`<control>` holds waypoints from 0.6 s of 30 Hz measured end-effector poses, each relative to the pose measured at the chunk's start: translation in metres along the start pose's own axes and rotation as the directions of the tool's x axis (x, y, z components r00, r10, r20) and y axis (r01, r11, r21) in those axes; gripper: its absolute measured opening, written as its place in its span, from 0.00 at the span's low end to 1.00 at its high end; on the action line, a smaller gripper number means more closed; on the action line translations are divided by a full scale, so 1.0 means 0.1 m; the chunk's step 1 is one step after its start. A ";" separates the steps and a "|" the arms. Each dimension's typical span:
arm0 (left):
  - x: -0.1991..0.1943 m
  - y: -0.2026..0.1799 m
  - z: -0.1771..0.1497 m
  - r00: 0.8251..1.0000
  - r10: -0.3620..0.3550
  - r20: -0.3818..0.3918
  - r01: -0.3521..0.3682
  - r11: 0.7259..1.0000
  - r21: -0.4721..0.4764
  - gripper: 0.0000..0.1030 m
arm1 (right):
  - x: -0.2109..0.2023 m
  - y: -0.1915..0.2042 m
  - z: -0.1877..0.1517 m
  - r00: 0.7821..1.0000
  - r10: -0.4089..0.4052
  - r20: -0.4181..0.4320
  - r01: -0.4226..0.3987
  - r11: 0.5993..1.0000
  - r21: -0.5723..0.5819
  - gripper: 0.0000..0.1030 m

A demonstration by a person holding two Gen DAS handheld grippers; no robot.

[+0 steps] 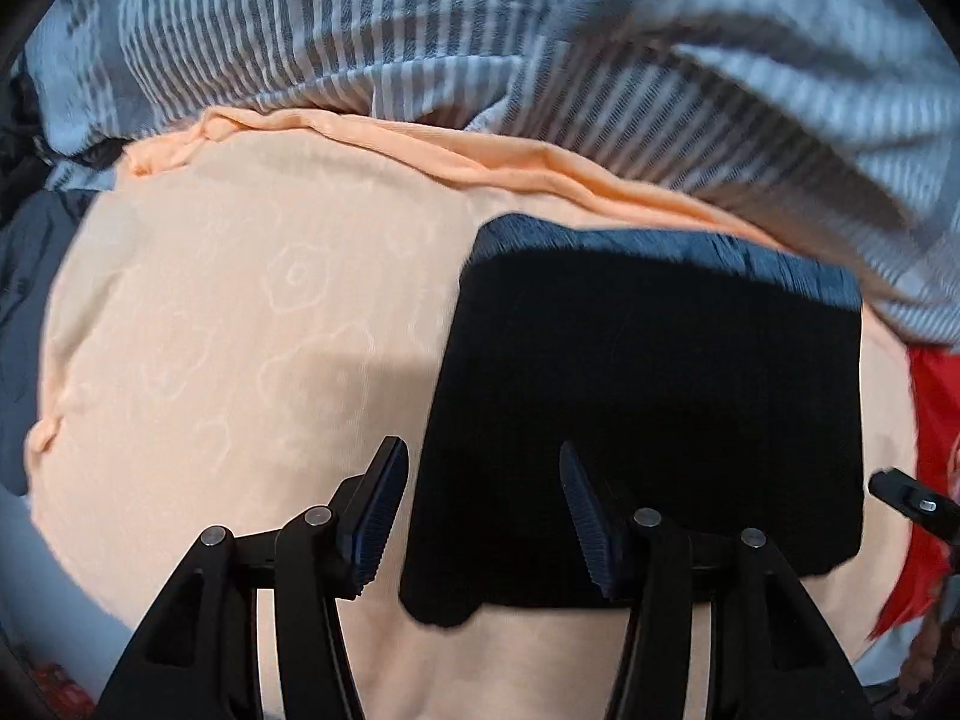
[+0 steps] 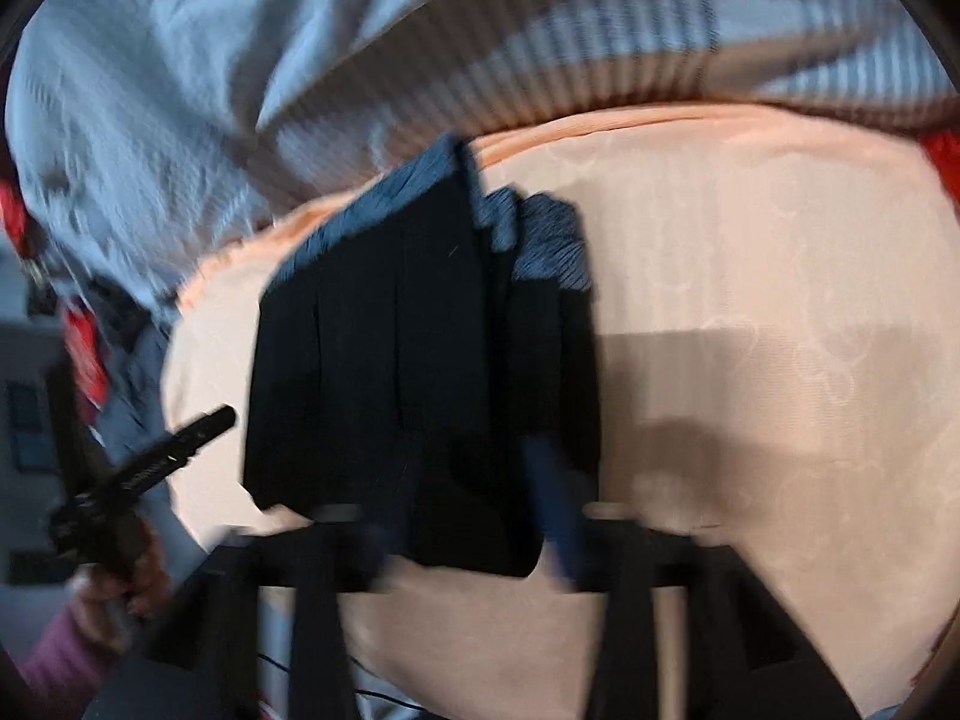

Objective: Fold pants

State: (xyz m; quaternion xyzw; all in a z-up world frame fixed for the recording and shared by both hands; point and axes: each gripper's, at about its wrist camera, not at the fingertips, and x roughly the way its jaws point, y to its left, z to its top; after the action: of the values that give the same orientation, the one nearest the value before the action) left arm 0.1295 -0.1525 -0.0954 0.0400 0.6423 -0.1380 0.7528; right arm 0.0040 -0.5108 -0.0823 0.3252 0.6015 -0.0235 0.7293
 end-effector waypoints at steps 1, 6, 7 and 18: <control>0.06 0.04 0.05 0.999 -0.033 -0.016 0.033 0.999 -0.005 0.53 | -0.01 -0.08 0.04 0.999 0.033 0.008 -0.033 0.999 0.013 0.85; 0.44 0.25 0.25 0.968 -0.210 -0.135 0.208 0.978 -0.030 0.65 | 0.19 -0.38 0.28 0.987 0.153 -0.053 -0.152 0.988 0.023 0.86; 0.48 0.28 0.27 0.965 -0.223 -0.141 0.220 0.975 -0.032 0.74 | 0.28 -0.44 0.32 0.977 0.196 -0.083 -0.193 0.980 0.039 0.86; 0.84 0.33 0.43 0.919 -0.348 -0.185 0.346 0.937 -0.046 0.91 | 0.78 -0.56 0.39 0.909 0.365 -0.199 -0.365 0.930 0.039 0.86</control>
State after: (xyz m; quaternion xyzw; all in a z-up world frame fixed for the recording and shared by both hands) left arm 0.1912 -0.1439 -0.1742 -0.0660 0.7091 -0.2607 0.6518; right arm 0.0352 -0.5470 -0.1743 0.4330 0.6014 0.1463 0.6553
